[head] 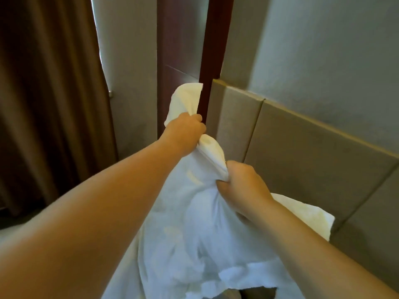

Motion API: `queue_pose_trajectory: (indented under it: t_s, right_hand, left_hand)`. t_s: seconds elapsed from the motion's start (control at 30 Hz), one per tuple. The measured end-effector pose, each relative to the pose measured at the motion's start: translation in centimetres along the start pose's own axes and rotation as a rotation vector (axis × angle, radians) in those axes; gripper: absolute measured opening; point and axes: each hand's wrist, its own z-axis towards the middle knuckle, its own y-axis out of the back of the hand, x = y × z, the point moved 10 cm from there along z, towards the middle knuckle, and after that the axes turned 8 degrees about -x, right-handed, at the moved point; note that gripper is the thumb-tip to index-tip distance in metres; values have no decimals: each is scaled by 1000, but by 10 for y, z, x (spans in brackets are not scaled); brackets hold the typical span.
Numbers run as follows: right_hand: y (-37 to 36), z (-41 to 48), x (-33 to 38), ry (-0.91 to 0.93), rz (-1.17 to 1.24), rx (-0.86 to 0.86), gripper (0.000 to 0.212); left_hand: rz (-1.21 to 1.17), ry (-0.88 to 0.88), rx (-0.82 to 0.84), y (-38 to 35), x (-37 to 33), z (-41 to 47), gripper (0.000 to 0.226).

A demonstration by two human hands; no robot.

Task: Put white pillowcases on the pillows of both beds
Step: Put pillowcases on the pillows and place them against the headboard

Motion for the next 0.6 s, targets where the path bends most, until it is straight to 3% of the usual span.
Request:
queue_pose_trajectory:
  t_s: [0.17,0.3,0.6]
  right_hand:
    - [68,-3,63,104,180,-110,12]
    - [99,-8,82,136,216,-167,6]
    - [63,-11,47,122,96,-109,9]
  left_hand:
    - [73,33,-128,100,36,4,36]
    - [151,31,-170,139,45,4,38]
    - [-88,93,-168,82,27,3,31]
